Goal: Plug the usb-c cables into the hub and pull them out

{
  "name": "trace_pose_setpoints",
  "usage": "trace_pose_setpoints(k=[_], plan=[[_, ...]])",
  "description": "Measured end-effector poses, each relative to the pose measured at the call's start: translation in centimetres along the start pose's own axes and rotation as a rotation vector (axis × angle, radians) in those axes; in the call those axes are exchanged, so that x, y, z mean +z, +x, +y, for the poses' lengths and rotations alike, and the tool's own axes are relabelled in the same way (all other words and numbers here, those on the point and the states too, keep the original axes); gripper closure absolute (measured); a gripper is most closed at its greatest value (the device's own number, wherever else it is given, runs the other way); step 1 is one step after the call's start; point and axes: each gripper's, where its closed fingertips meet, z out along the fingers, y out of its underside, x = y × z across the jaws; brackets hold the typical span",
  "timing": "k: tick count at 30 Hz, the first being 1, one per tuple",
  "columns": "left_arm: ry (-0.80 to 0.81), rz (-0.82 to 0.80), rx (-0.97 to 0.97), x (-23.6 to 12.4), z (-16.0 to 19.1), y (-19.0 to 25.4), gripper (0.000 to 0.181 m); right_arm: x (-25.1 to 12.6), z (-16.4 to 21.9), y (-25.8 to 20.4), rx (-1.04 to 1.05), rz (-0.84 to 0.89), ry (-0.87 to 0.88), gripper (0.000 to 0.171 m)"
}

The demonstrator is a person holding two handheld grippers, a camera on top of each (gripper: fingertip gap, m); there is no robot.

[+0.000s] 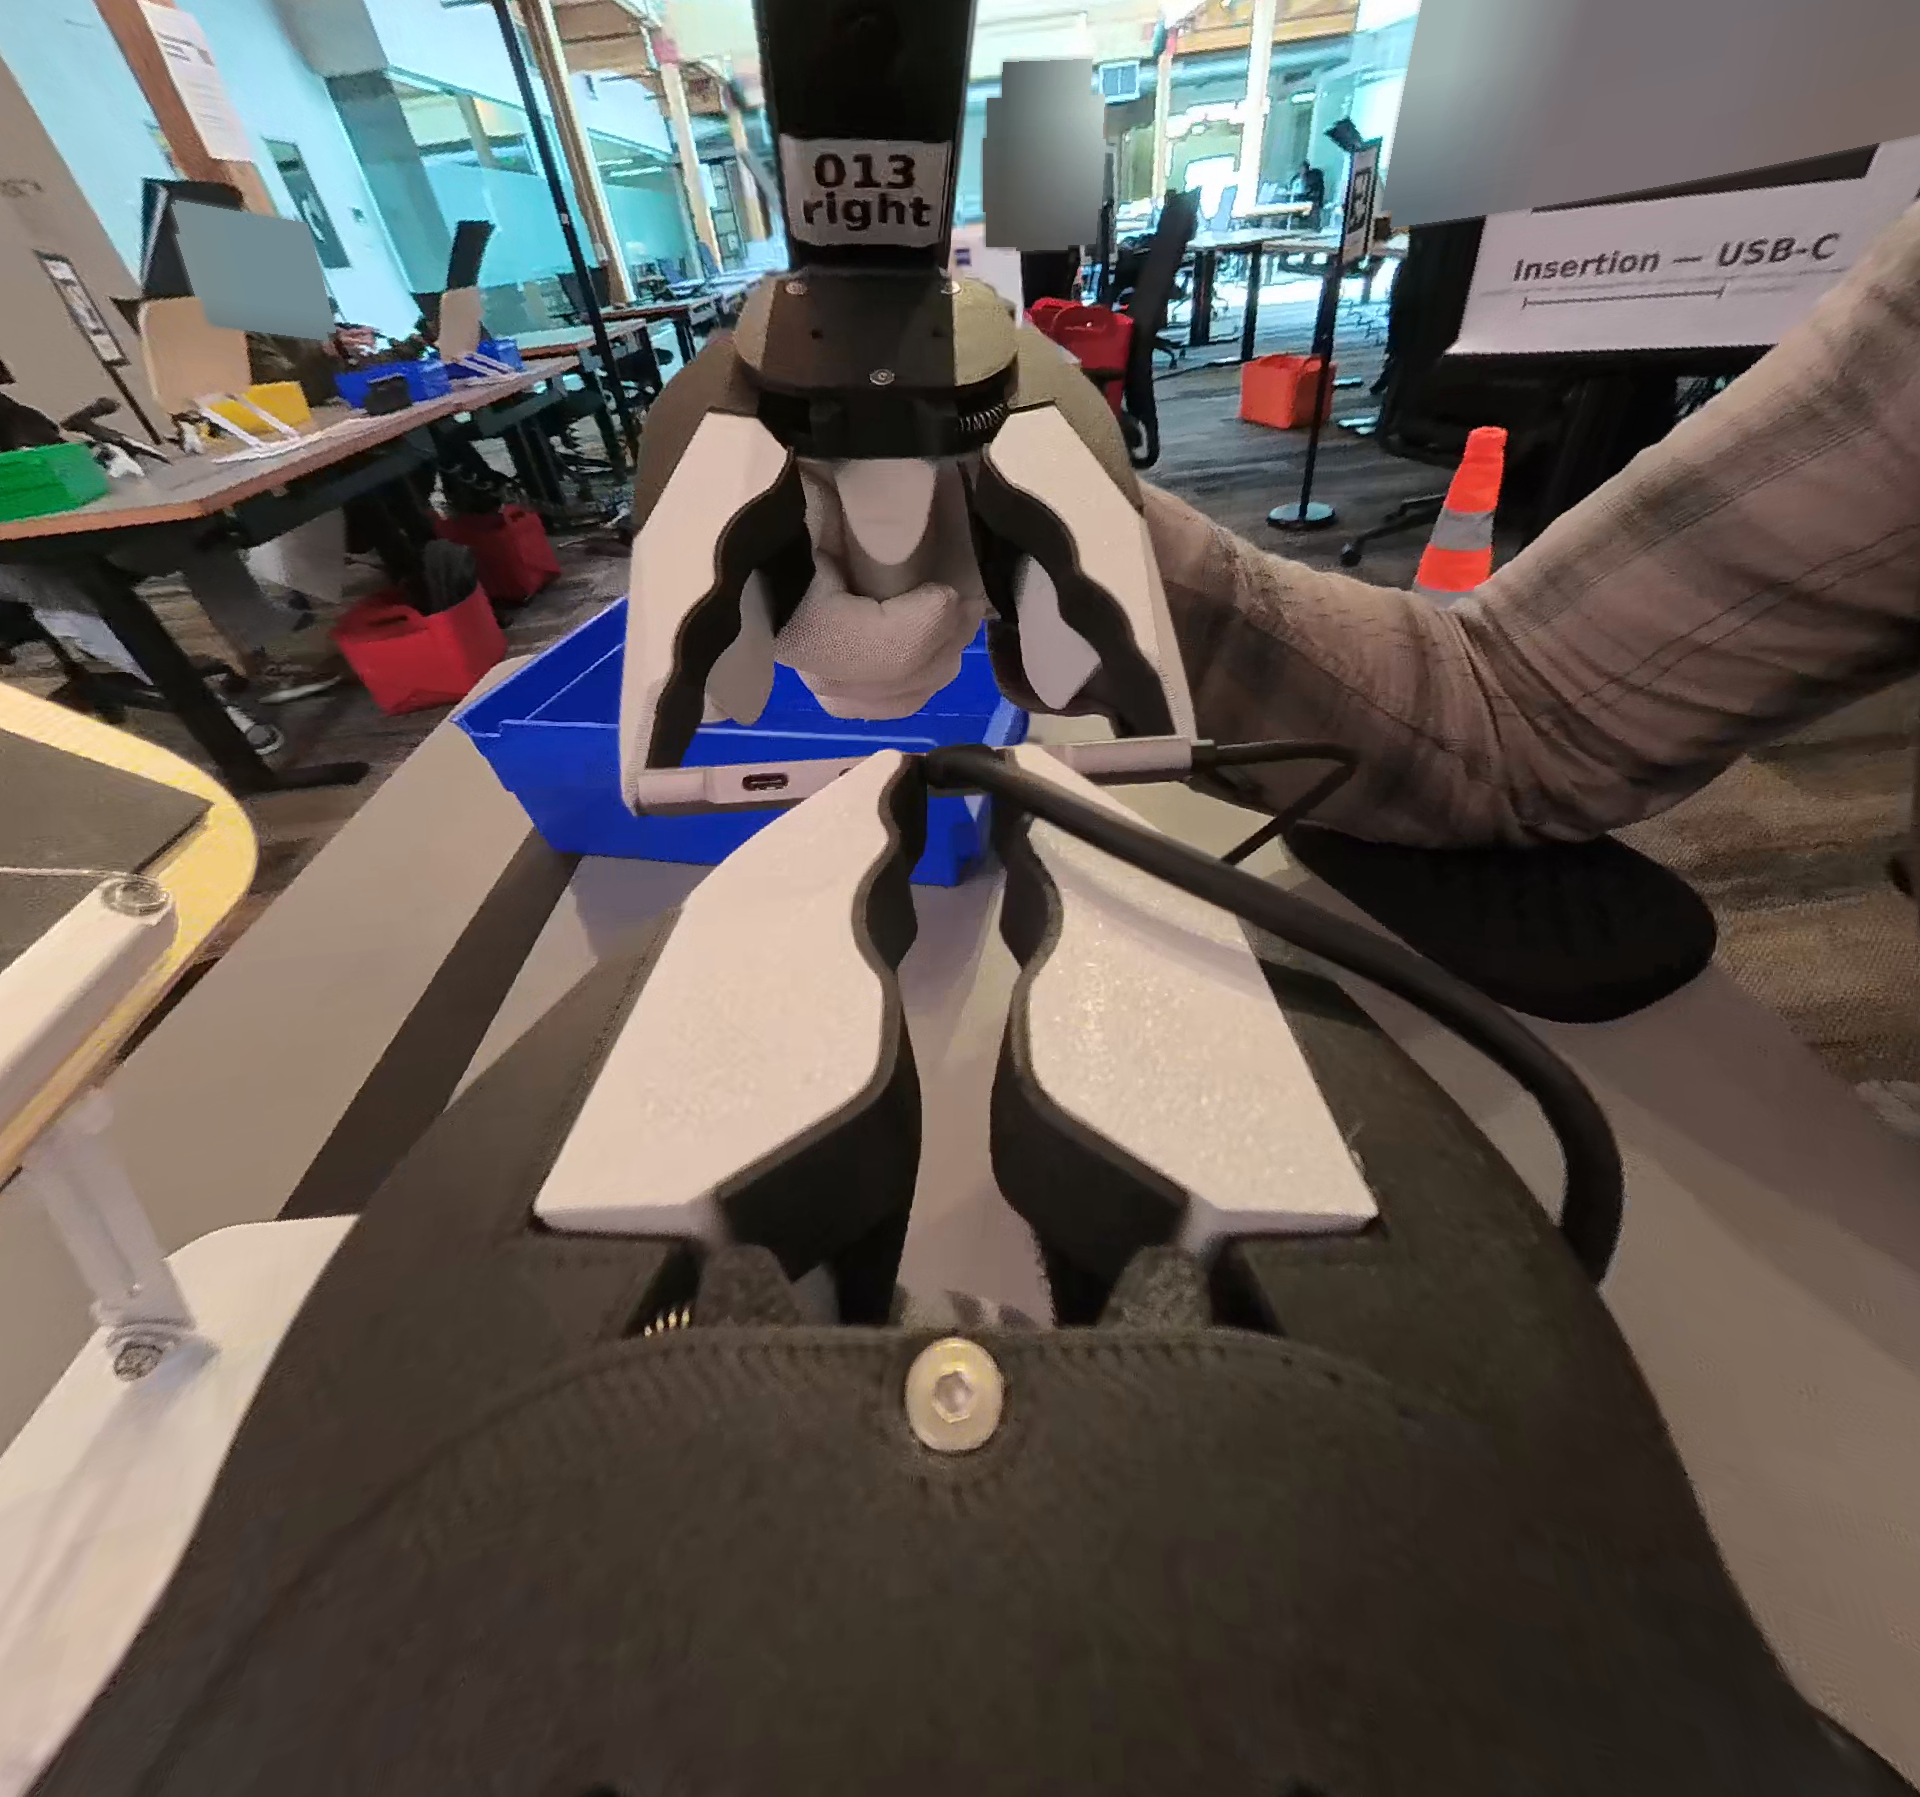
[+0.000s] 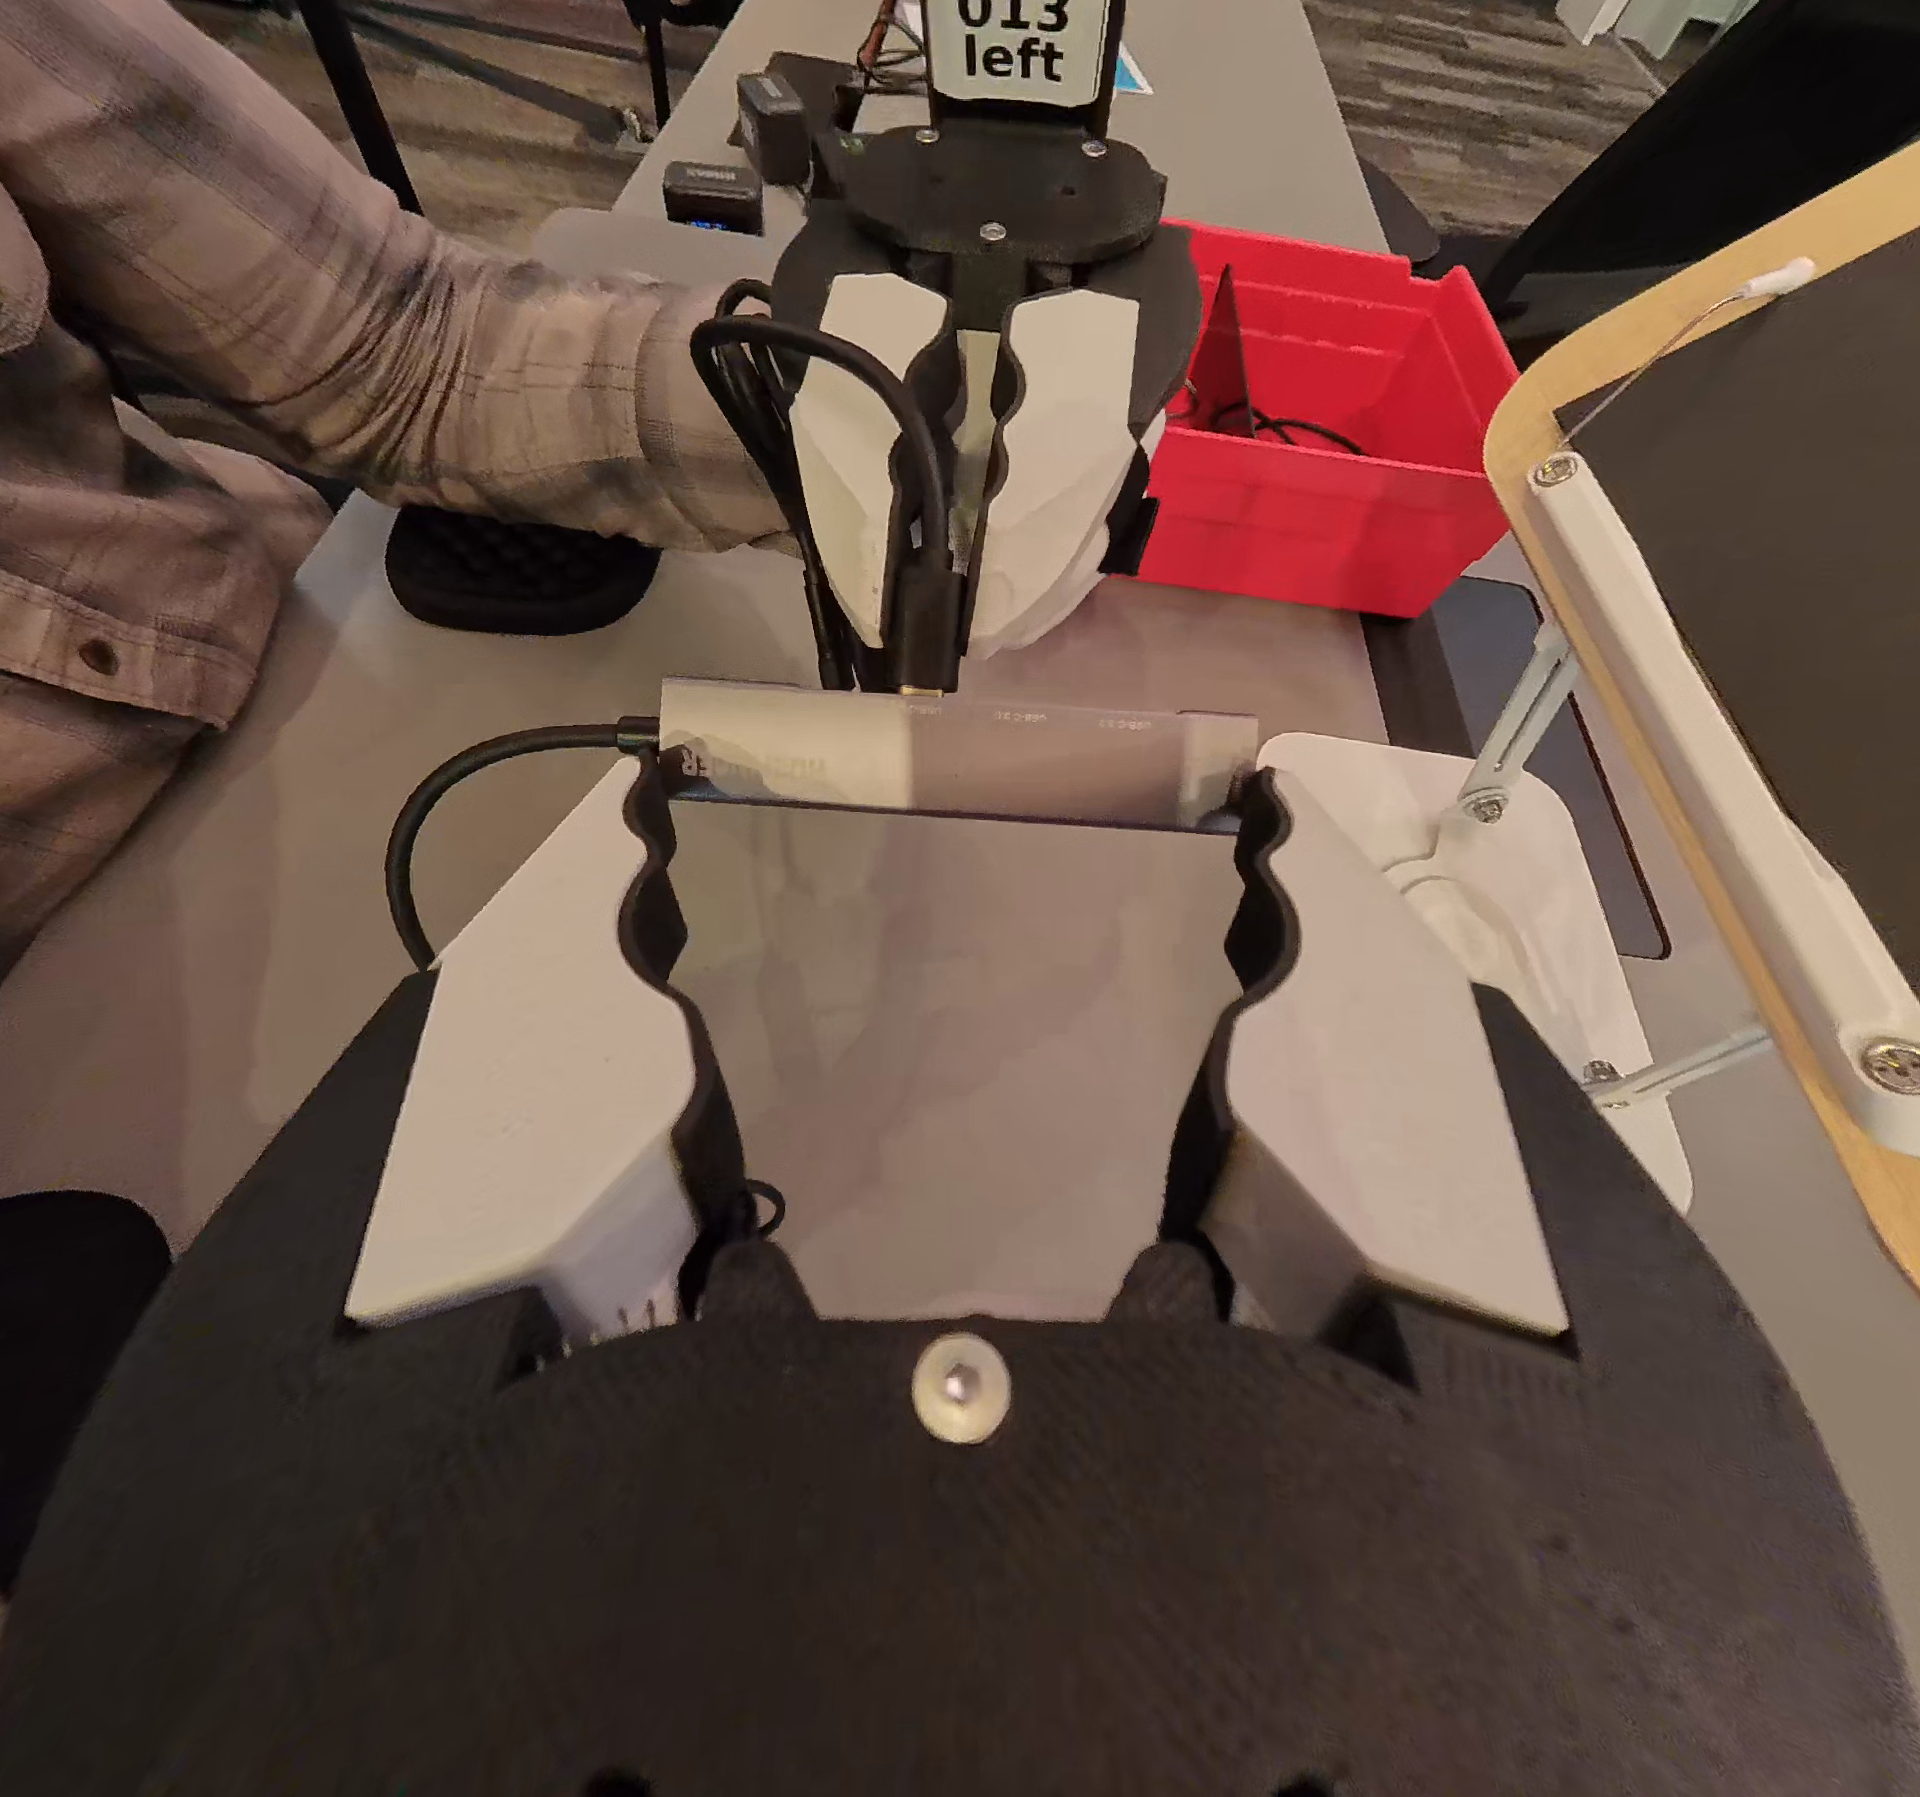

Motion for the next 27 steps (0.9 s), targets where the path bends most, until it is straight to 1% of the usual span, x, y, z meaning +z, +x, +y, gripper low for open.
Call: trace_pose_setpoints(k=[7, 12, 16, 19, 23, 27], plan=[[0.013, 0.013, -0.006, 0.1, 0.2, 0.1, 0.168, 0.1, 0.2, -0.1, 0.000, -0.004, -0.010, 0.065], [0.003, -0.035, 0.007, 0.2, 0.1, -0.6, 0.168, -0.2, 0.4, 0.4, 0.025, -0.007, 0.023, 0.064], [-0.072, -0.071, 0.040, 0.3, 0.7, -0.8, 0.166, -0.2, 0.8, 0.7, 0.031, 0.007, 0.007, 0.064], [-0.127, -0.095, 0.083, 0.0, 1.2, -1.0, 0.153, -0.3, 0.8, 0.7, 0.032, 0.008, 0.012, 0.064], [-0.227, -0.210, 0.138, -1.3, 1.8, -2.7, 0.149, -0.3, 1.0, 0.9, 0.041, 0.010, 0.012, 0.064], [-0.335, -0.335, 0.159, -3.9, 2.4, -4.8, 0.147, 0.6, 1.6, 0.9, 0.049, -0.002, -0.018, 0.064]])
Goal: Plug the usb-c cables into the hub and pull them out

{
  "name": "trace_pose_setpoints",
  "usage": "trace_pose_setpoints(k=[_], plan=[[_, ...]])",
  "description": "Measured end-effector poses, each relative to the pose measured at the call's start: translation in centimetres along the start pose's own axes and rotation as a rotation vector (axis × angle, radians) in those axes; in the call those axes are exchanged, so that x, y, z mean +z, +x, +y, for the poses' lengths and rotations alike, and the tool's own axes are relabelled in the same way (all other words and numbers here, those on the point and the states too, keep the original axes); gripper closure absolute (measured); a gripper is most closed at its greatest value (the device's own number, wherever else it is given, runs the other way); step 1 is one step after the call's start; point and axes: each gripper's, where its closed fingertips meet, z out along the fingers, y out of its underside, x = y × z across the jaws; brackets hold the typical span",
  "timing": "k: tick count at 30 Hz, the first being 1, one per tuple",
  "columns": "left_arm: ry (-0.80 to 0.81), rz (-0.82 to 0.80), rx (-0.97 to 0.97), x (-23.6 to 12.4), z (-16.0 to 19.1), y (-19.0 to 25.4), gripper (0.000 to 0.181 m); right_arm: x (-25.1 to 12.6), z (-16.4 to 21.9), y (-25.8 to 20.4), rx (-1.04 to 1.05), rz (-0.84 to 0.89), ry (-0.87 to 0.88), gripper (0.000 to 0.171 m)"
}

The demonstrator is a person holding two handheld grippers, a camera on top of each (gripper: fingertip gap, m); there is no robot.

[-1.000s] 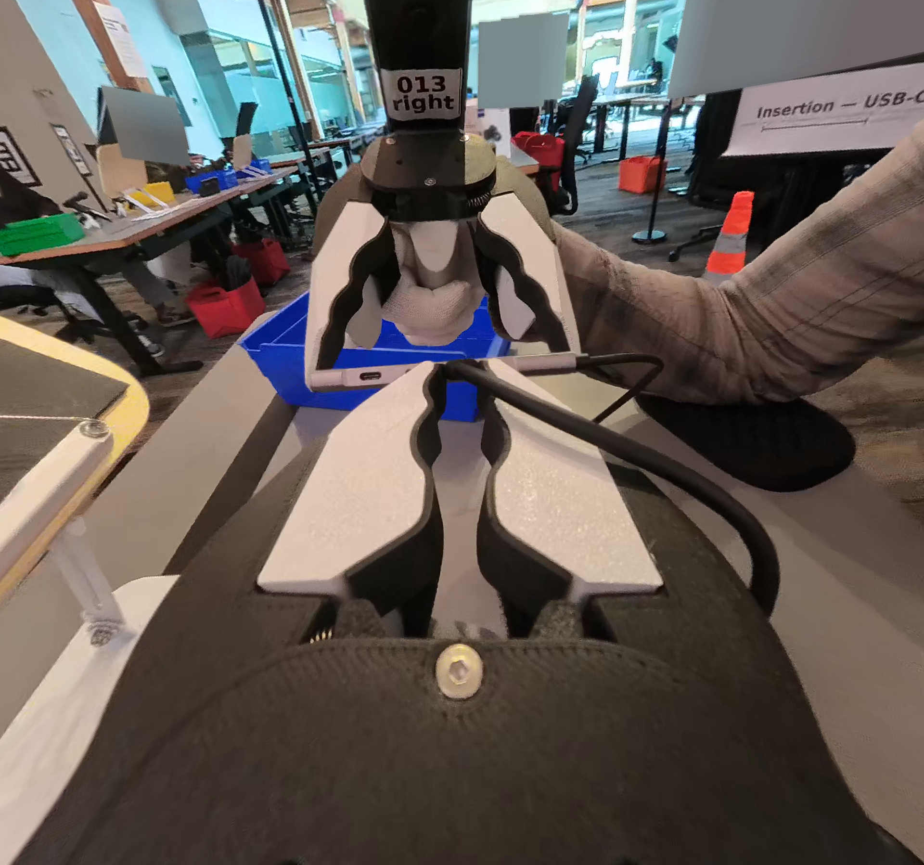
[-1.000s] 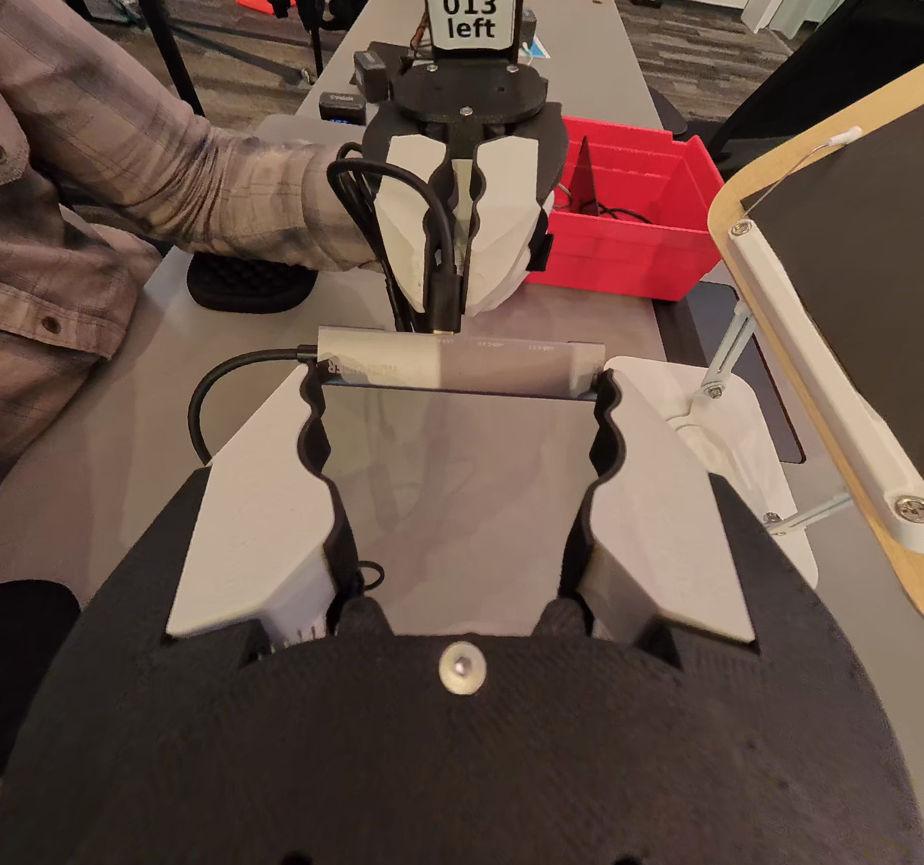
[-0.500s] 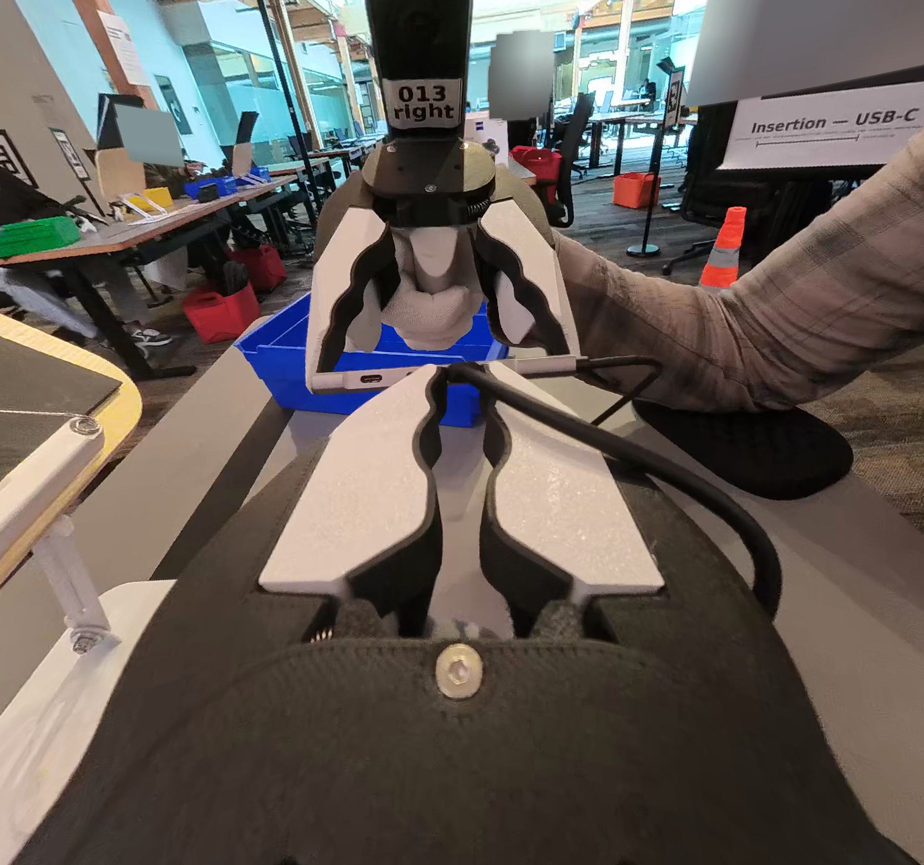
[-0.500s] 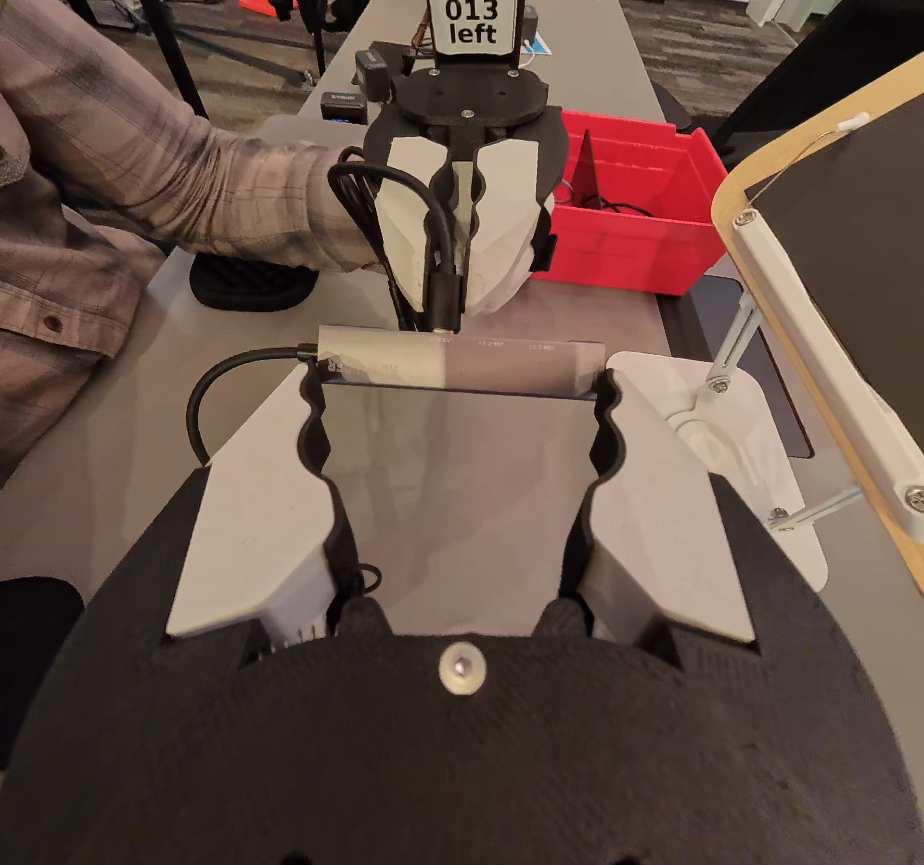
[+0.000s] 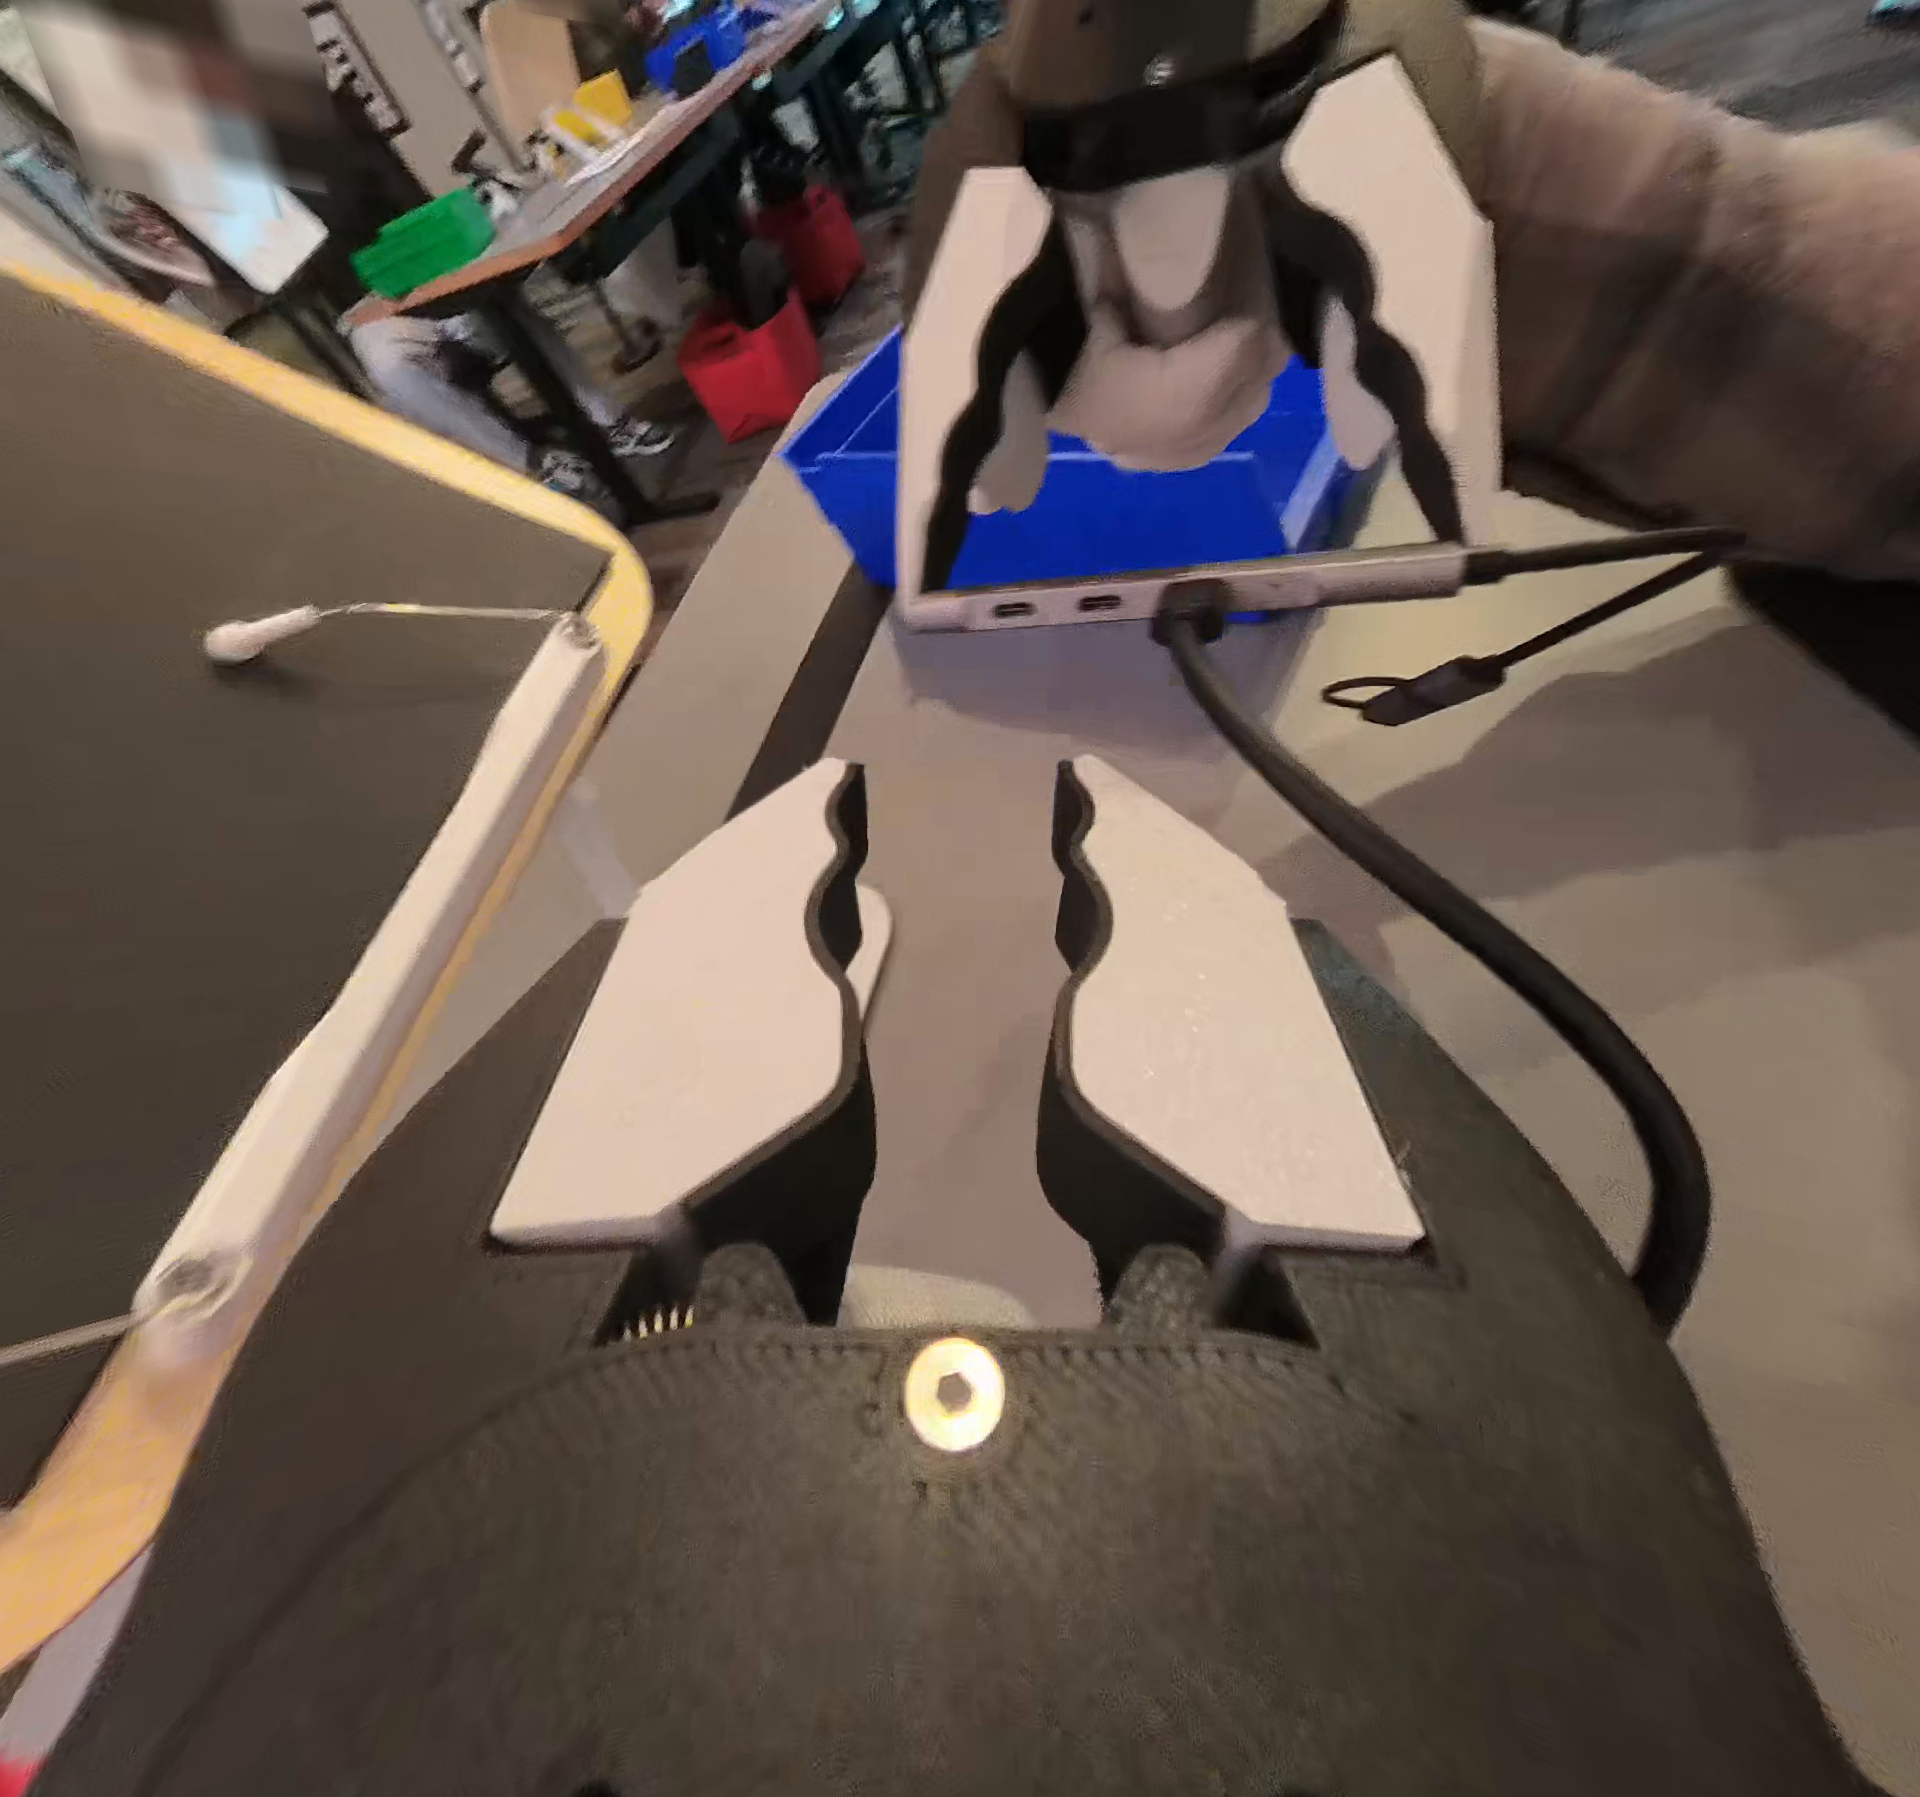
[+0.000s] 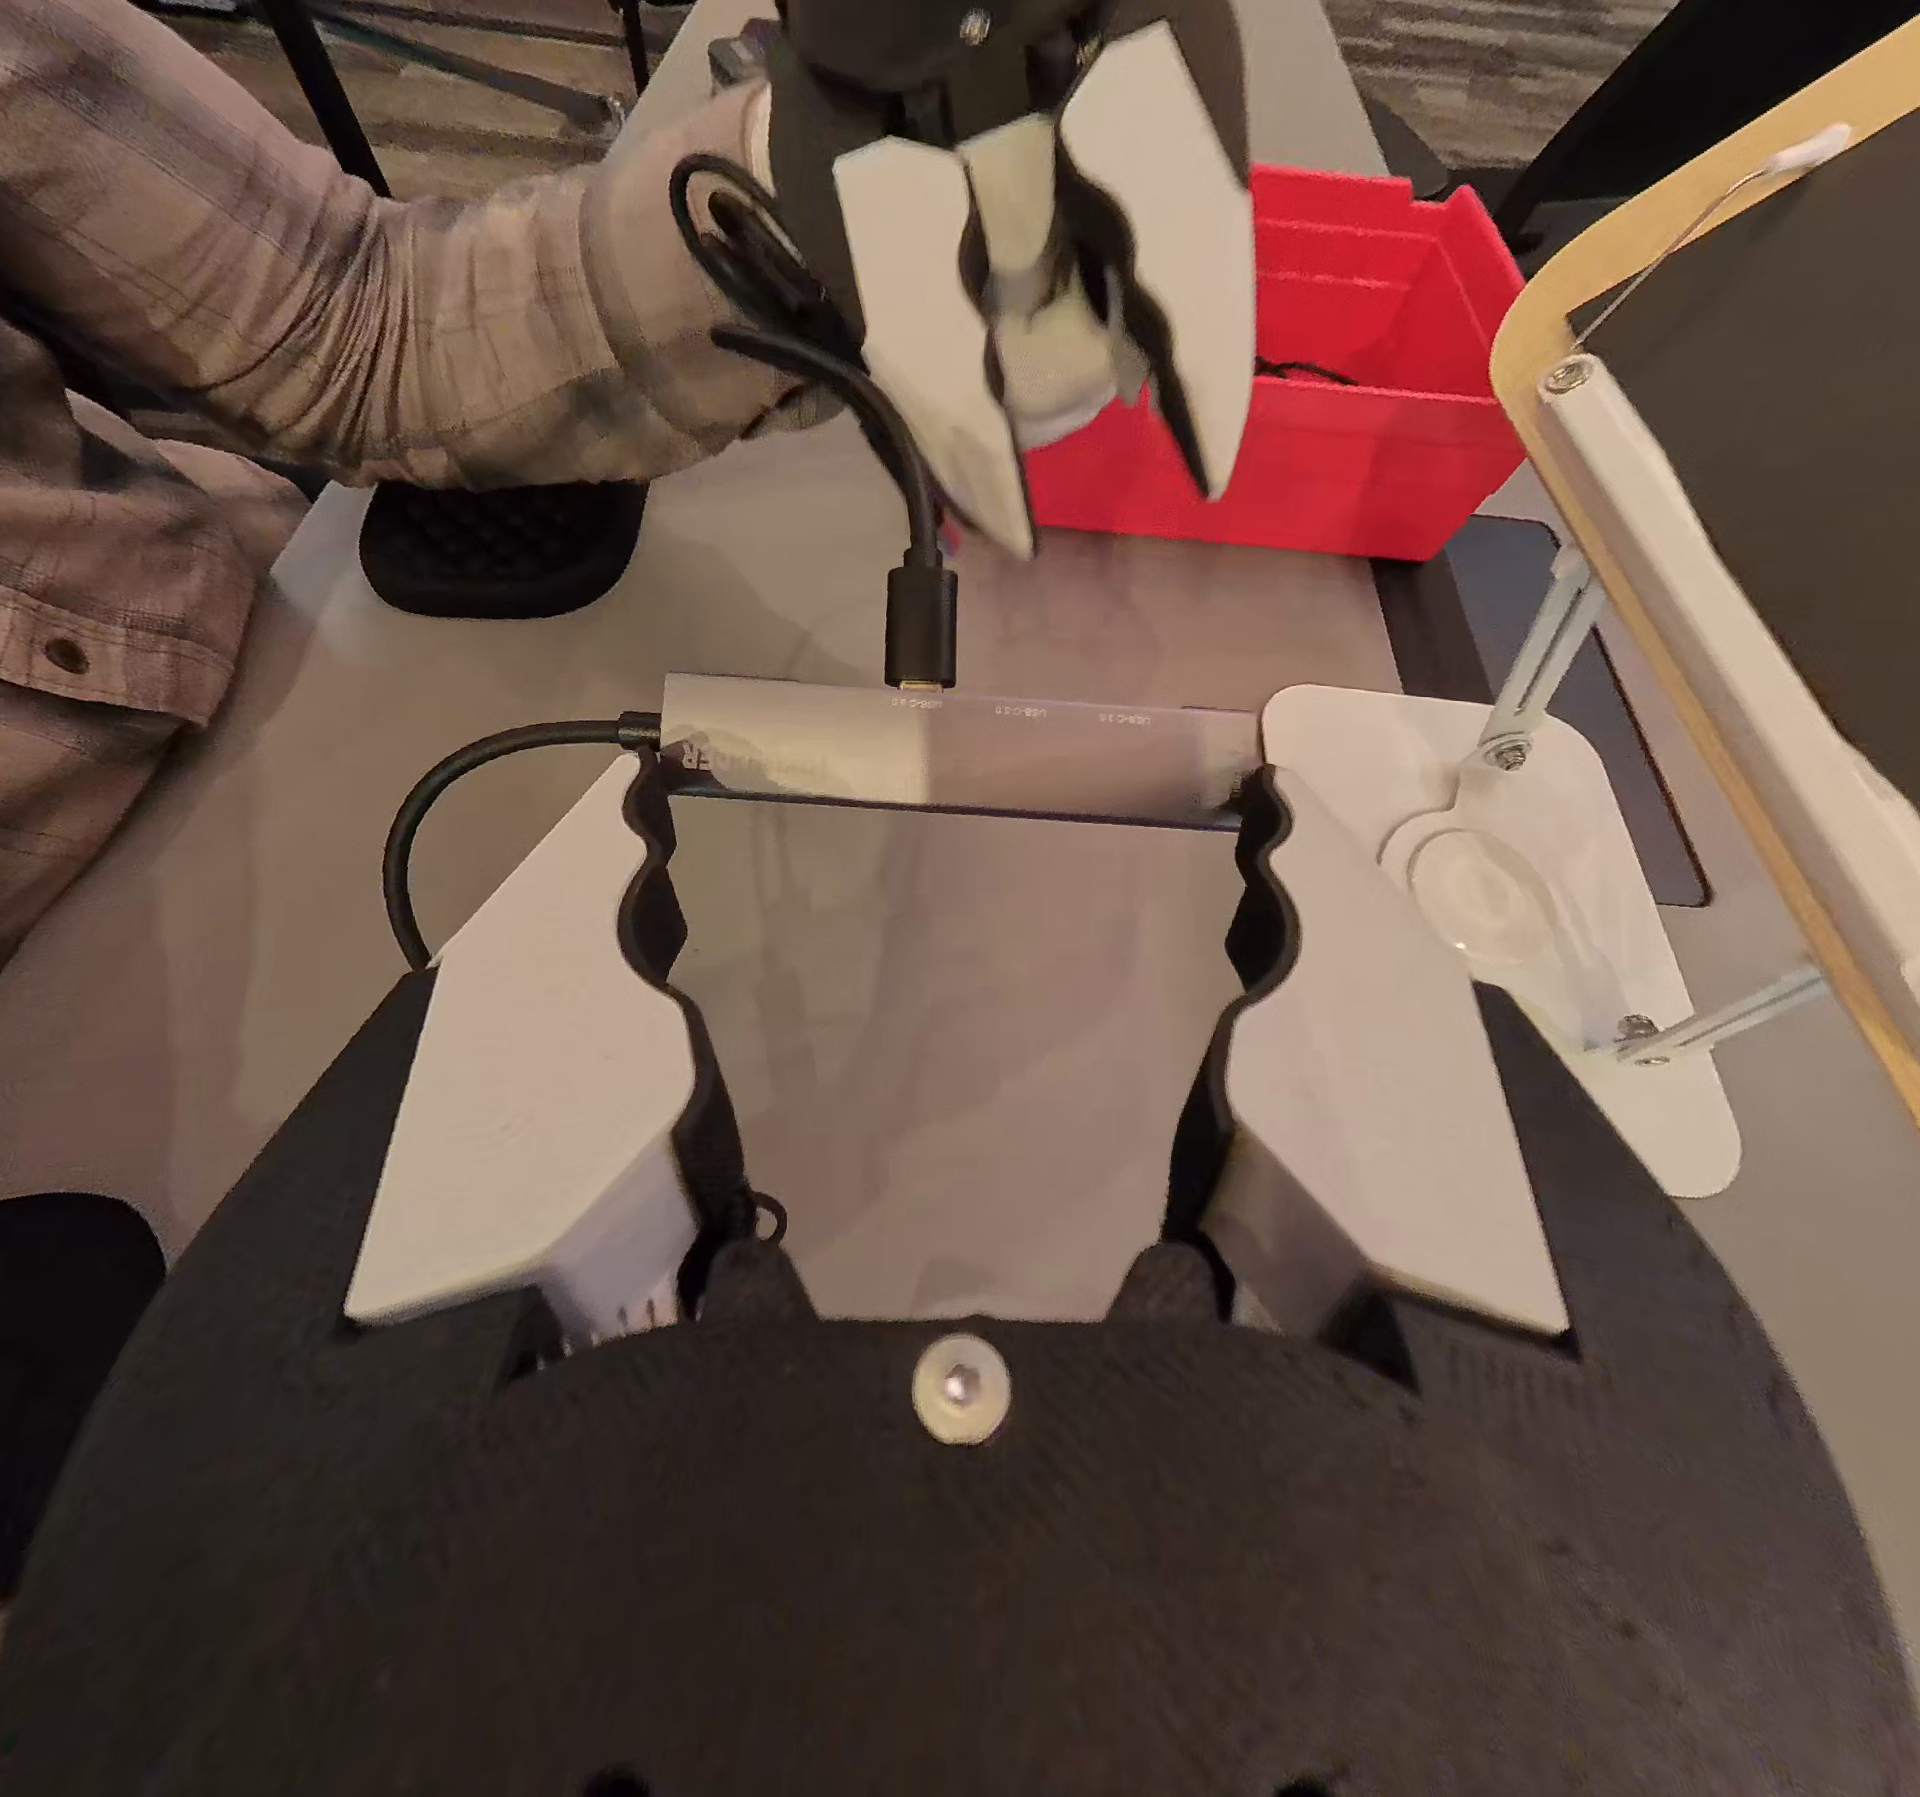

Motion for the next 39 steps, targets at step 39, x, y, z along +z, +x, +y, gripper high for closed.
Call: trace_pose_setpoints(k=[39], plan=[[0.336, -0.984, -0.249, -23.8, -2.3, -15.8, 0.163, 3.1, 4.6, 0.3, 0.053, -0.032, -0.204, 0.064]])
